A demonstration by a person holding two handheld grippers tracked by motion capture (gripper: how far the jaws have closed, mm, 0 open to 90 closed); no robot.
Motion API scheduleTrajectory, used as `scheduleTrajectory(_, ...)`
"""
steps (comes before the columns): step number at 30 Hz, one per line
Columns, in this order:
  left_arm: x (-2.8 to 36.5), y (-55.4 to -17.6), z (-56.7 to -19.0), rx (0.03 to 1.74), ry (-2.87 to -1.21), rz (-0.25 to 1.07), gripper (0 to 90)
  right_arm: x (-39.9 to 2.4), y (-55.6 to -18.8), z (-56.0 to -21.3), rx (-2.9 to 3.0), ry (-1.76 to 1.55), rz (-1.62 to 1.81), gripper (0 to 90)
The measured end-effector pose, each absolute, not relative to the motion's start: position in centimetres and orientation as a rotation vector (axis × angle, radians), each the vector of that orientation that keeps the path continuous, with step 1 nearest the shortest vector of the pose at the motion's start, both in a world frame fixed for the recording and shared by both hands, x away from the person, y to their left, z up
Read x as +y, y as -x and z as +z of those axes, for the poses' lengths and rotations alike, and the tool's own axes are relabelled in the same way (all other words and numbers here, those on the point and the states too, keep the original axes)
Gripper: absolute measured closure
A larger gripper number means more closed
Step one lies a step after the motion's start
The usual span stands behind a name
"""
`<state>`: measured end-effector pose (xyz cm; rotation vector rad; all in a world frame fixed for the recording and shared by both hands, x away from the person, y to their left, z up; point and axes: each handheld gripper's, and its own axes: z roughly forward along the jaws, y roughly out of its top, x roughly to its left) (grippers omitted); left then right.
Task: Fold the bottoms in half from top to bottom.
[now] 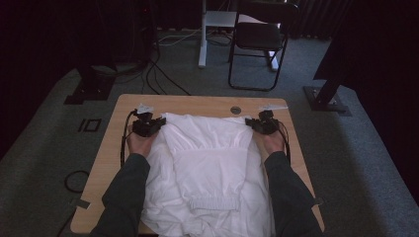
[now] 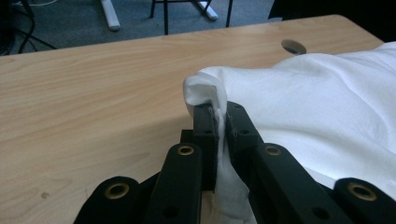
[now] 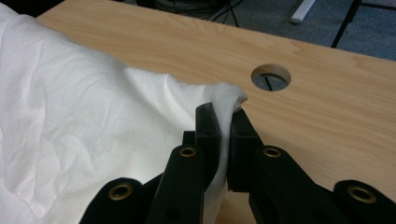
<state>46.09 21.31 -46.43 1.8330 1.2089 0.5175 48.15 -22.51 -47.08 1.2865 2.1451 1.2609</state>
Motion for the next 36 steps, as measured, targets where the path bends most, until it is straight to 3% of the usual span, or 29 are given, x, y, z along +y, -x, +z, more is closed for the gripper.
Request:
scheduleTrajectory(25, 21.9, -47.6, -45.6, 1.231, -1.731, 0.466, 85.1, -21.5, -49.1, -44.9, 2.053, -1.240, 1.267, 85.3)
scheduleTrajectory(36, 22.3, -43.2, -44.3, 1.097, -1.735, 0.455, 85.0, -23.4, -44.2, -44.7, 2.044, -1.134, 1.362, 85.2)
